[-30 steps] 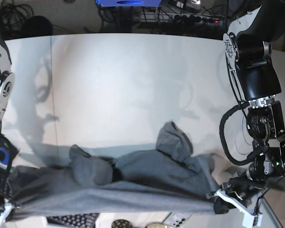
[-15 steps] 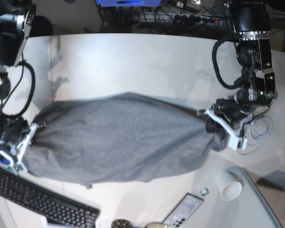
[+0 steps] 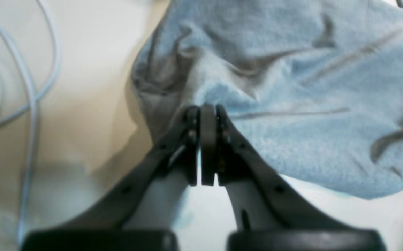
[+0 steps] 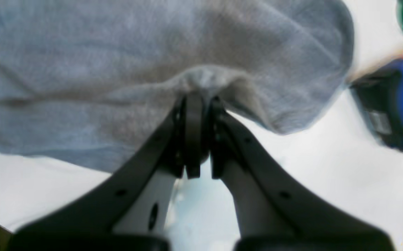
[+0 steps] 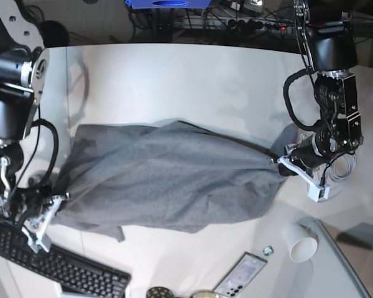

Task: Layout the t-shirt on the table in an organized manner, then fold the t-shirt properly
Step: 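Lay the shirt down on the table, right gripper moving toward the left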

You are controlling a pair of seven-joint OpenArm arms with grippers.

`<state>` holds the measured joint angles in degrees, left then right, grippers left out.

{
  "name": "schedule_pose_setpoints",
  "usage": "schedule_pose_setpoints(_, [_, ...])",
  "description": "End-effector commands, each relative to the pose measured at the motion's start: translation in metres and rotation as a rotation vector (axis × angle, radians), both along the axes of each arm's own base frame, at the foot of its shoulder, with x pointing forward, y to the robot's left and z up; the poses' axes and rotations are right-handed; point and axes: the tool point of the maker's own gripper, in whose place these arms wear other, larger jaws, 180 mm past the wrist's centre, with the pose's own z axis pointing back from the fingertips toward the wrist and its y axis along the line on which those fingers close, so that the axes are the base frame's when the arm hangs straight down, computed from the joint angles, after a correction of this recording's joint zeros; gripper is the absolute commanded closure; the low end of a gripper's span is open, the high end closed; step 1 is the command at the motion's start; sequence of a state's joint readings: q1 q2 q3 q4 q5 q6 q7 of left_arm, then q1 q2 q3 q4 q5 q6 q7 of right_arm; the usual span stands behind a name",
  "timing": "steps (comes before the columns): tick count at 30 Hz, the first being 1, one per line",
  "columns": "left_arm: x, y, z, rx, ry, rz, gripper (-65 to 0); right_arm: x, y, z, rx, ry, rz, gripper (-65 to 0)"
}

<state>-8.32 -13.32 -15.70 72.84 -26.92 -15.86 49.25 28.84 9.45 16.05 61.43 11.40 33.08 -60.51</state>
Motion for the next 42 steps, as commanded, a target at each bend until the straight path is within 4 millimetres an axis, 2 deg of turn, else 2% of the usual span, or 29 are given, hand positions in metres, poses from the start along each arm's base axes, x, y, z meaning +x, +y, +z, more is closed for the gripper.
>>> schedule_pose_setpoints(1, [0.012, 0.004, 0.008, -0.003, -0.044, 0.010, 0.0, 0.024, 0.007, 0.019, 0.035, -0.064, 0.001, -0.6])
schedule_pose_setpoints(4, [0.018, 0.010, -0.003, -0.023, -0.066, 0.055, 0.0, 0.046, 0.035, 0.011, 0.155, -0.104, -0.010, -0.6])
schedule_pose_setpoints(7, [0.013, 0.014, -0.017, -0.035, -0.048, 0.082, 0.0, 0.064, 0.049, 0.005, 0.254, -0.180, -0.051, -1.4])
schedule_pose_setpoints(8, [0.015, 0.015, -0.018, -0.038, -0.049, 0.087, 0.0, 0.069, 0.053, 0.004, 0.284, -0.202, -0.067, -4.1])
schedule_pose_setpoints(9, [0.012, 0.015, -0.022, -0.041, -0.037, 0.091, 0.0, 0.073, 0.056, 0.002, 0.310, -0.219, -0.084, -9.3])
schedule_pose_setpoints(12, [0.007, 0.020, -0.028, 0.020, -0.014, 0.072, 0.0, 0.069, 0.052, -0.005, 0.304, -0.184, -0.088, -32.6])
schedule_pose_setpoints(13, [0.005, 0.021, -0.030, 0.045, -0.004, 0.062, 0.0, 0.066, 0.047, -0.003, 0.281, -0.161, -0.074, -38.7])
schedule_pose_setpoints(14, [-0.002, 0.023, -0.036, 0.074, 0.015, 0.051, 0.0, 0.055, 0.026, -0.005, 0.223, -0.121, -0.074, -43.8])
schedule_pose_setpoints(15, [-0.005, 0.024, -0.038, 0.089, 0.018, 0.046, 0.0, 0.042, 0.006, -0.009, 0.168, -0.087, -0.076, -44.4])
schedule_pose_setpoints(18, [-0.010, 0.026, -0.037, 0.108, -0.002, 0.043, 0.0, 0.005, -0.012, -0.015, 0.060, -0.096, -0.052, -40.7])
schedule_pose_setpoints(21, [-0.012, 0.026, -0.035, 0.116, -0.008, 0.038, 0.0, -0.039, -0.012, -0.032, 0.006, -0.104, -0.025, -39.8])
schedule_pose_setpoints(24, [-0.014, 0.026, -0.035, 0.117, -0.008, 0.036, 0.0, -0.065, 0.007, -0.052, 0.031, -0.066, -0.012, -39.9])
schedule_pose_setpoints(28, [-0.014, 0.024, -0.035, 0.112, -0.011, 0.033, 0.0, -0.077, 0.027, -0.072, 0.089, -0.025, -0.017, -44.7])
schedule_pose_setpoints(32, [-0.014, 0.024, -0.035, 0.112, -0.011, 0.033, 0.0, -0.076, 0.044, -0.085, 0.132, -0.032, -0.001, -45.3])
schedule_pose_setpoints(35, [-0.019, 0.024, -0.038, 0.112, 0.000, 0.032, 0.0, -0.086, 0.059, -0.103, 0.136, 0.030, 0.050, -45.0])
schedule_pose_setpoints(38, [-0.021, 0.024, -0.040, 0.112, 0.003, 0.033, 0.0, -0.092, 0.071, -0.109, 0.146, 0.044, 0.073, -44.7])
schedule_pose_setpoints(42, [-0.027, 0.024, -0.044, 0.113, 0.015, 0.032, 0.0, -0.099, 0.098, -0.113, 0.159, 0.063, 0.136, -43.5])
